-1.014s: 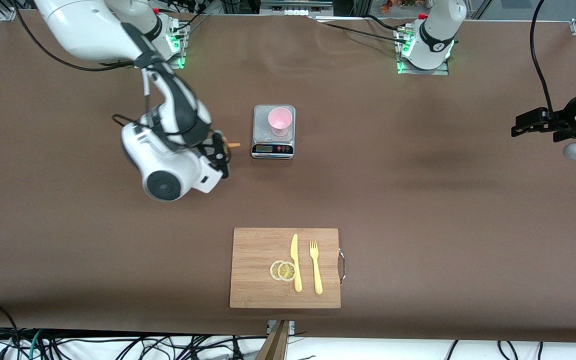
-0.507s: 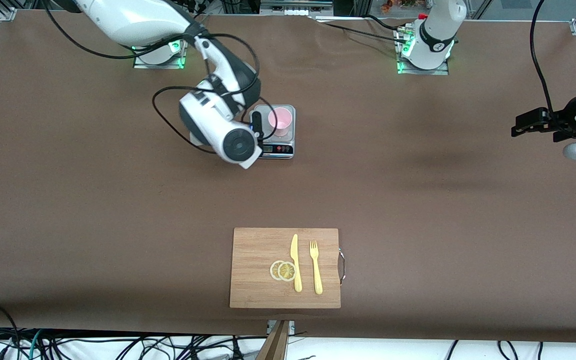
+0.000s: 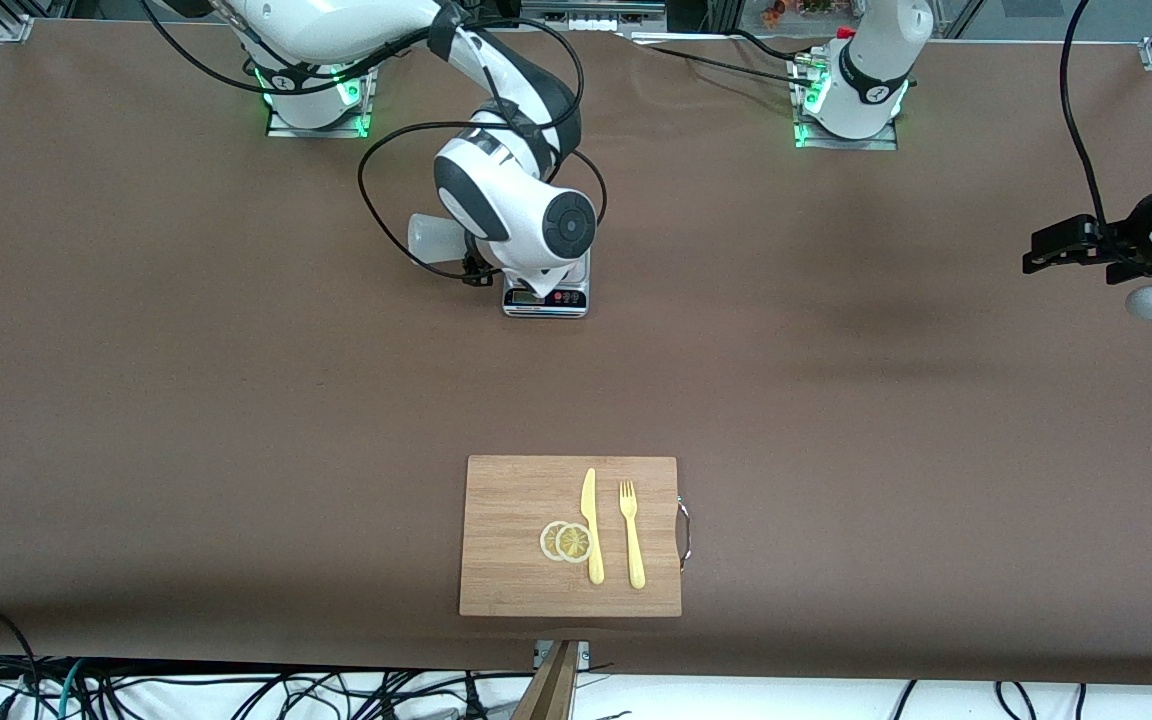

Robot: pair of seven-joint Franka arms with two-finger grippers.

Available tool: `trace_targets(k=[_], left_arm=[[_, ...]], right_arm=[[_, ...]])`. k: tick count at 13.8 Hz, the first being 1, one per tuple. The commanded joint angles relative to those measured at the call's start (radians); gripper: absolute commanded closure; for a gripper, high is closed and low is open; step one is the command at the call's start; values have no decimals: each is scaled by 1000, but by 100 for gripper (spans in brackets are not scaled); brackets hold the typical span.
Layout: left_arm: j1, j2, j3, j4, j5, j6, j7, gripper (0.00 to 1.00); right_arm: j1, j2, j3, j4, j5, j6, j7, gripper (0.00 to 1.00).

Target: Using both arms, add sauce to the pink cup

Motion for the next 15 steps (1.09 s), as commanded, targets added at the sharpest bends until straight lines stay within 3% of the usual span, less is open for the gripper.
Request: trace_targets(k=[1,9,15], left_arm=[[9,15,-7,31,5,-13,17,0],[9,15,-7,31,4,-11,17,0],[9,15,-7,31,4,-13,17,0]], right_arm=[[41,-12,5,-7,-27,-22,75,100],[90,-8,11,-12,-96,-40,139,100],[30,-11,6,-7,-10,-33,34,100]])
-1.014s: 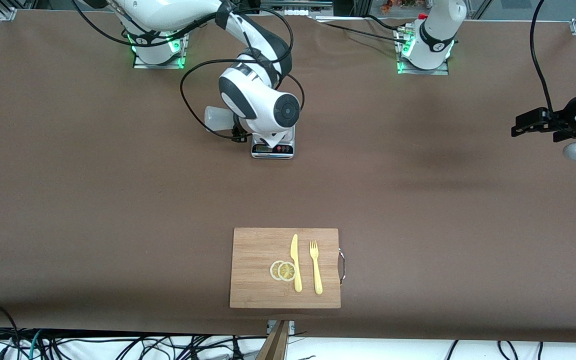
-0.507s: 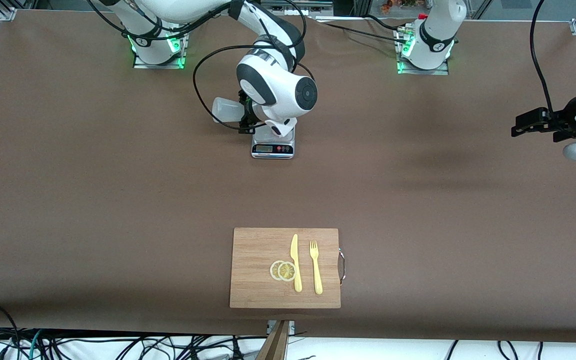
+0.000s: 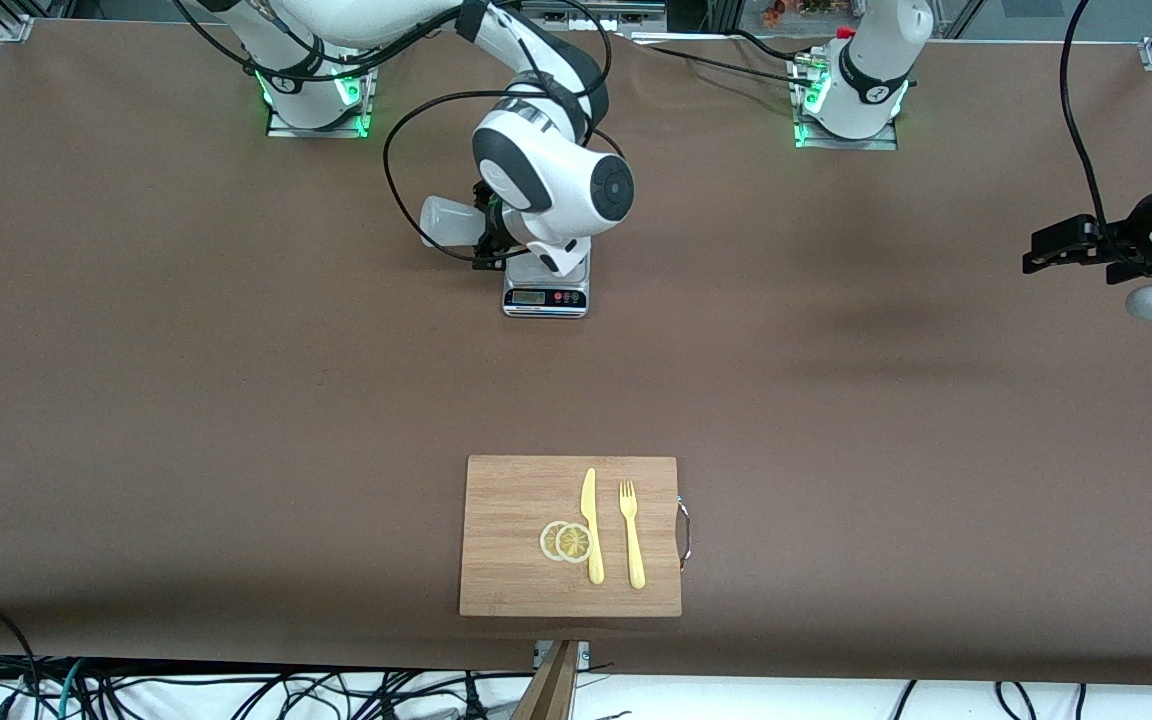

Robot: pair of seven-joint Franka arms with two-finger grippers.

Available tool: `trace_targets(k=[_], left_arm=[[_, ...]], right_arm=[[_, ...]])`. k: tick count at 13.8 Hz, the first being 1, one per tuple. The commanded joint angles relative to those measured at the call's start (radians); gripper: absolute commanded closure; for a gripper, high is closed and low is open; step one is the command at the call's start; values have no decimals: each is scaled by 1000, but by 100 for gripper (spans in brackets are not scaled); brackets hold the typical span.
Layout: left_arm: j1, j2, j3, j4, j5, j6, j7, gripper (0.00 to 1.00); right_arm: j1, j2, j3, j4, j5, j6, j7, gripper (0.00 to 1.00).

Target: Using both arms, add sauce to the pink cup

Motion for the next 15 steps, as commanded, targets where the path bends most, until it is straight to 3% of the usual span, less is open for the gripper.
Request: trace_targets(k=[1,3,8,15], left_arm=[[9,15,-7,31,4,-13,17,0],[9,15,-7,31,4,-13,17,0],[9,15,-7,31,4,-13,18,0],[7,15,-7,31,4,-11,17,0]], right_arm=[[-38,-13,4,1,37,-5,-59,100],[-70,-17,1,3,71,30,-100,100],[-214,-44,-28,-5,256,180,-284,100],[-527,-103,-46,-51,592,233,-679,100]])
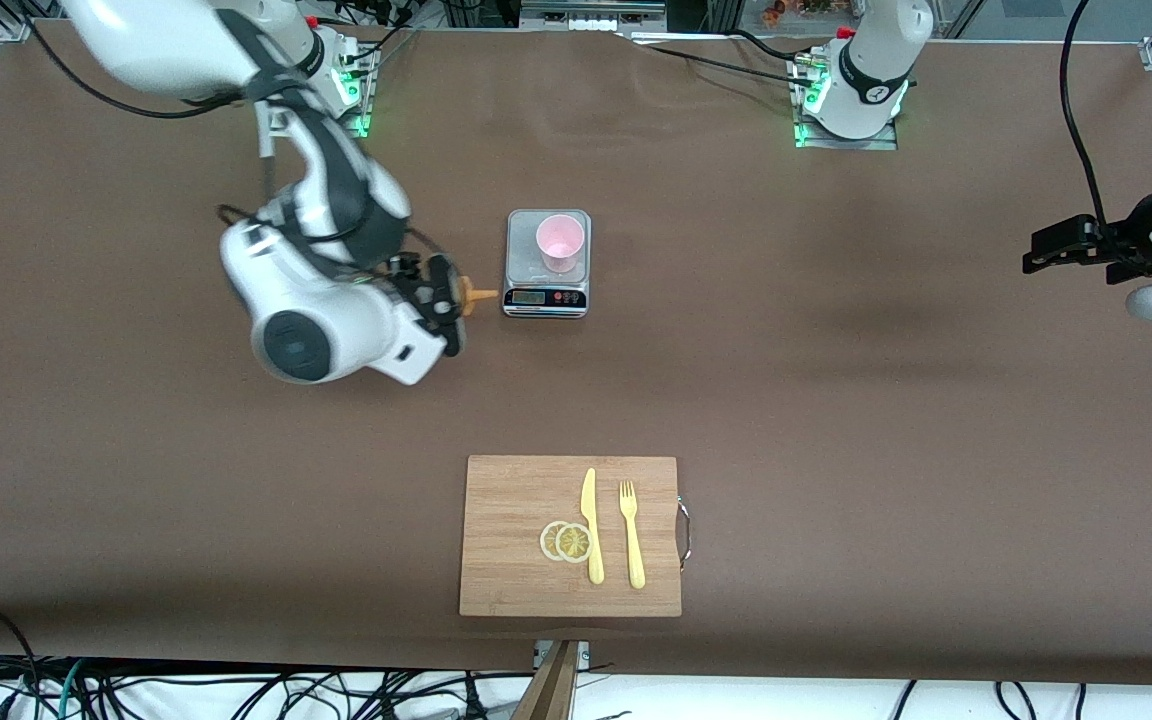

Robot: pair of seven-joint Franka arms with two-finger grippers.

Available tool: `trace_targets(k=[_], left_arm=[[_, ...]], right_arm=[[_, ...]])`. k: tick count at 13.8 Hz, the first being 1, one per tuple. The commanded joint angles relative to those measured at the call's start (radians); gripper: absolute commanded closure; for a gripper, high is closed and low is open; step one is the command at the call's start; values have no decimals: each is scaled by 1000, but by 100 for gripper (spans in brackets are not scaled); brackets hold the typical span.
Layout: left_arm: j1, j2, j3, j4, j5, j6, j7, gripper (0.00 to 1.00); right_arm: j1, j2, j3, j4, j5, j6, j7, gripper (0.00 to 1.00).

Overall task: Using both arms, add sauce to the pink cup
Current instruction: 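Carry the sauce bottle with the right gripper back to its spot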

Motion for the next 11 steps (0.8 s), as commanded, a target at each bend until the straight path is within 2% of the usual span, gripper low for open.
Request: trace_targets(k=[1,4,10,11], left_arm=[[9,15,-7,31,4,-13,17,0],[7,15,-7,31,4,-11,17,0],[9,15,-7,31,4,-13,17,0],[9,15,-7,31,4,-13,17,0]], right_arm=[[-108,-38,-1,-61,123,17,-154,100],[-218,-37,-21,-100,238,19,-337,100],[-332,11,-166,-219,588,-47,-691,100],[-340,26,-194,-231,625,-68,-755,100]])
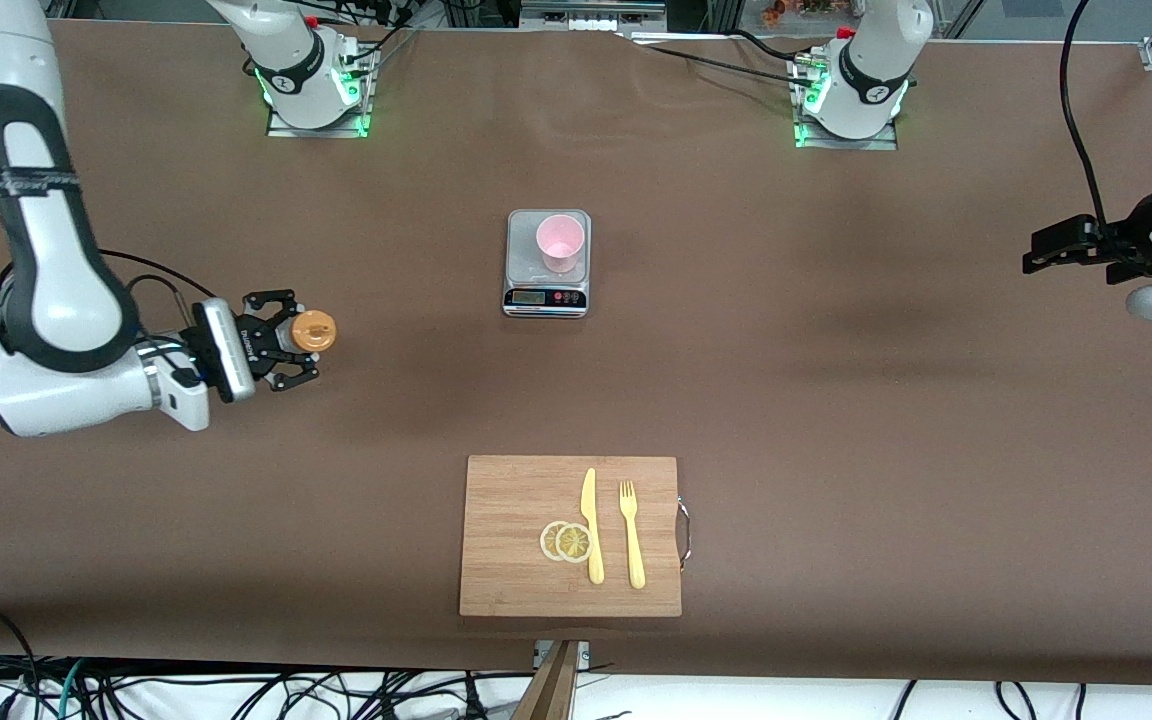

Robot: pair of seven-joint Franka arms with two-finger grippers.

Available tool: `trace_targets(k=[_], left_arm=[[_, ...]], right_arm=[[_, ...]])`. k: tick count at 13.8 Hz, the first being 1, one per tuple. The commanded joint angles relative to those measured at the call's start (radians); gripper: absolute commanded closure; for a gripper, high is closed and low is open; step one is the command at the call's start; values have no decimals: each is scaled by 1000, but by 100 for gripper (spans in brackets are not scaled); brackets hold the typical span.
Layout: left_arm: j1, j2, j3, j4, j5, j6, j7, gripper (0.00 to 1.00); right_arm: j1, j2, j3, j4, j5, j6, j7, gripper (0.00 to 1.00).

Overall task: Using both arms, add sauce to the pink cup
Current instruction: 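Carry the sauce bottle with the right gripper back to its spot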

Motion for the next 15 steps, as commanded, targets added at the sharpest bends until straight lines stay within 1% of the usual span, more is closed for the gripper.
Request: trace_targets(k=[1,3,5,7,9,12,14,15], left_arm=[[9,15,-7,31,4,-13,17,0],[9,15,-7,31,4,-13,17,0],[9,15,-7,31,4,-11,17,0],[9,15,-7,31,4,-13,17,0],[7,15,-7,31,4,-11,17,0],[9,15,-7,31,4,-13,17,0],[9,15,-9,31,4,-11,17,0],[9,15,-7,31,4,-13,17,0]], right_arm=[[-24,28,-55,-47,111,-63,-171,100],[-36,72,-109,-49,141,-113,-303,100],[-76,128,-115,-55,177,-156,-419,100],[-84,175,-156,-55,218,-190,-500,100],[-90,215,-178,-52,241,-196,-566,100],[-92,247,-189,-52,279,-204,-605,100],[-92,258,-189,-47,281,-207,-609,100],[-90,257,-190,-47,278,-209,-600,50]])
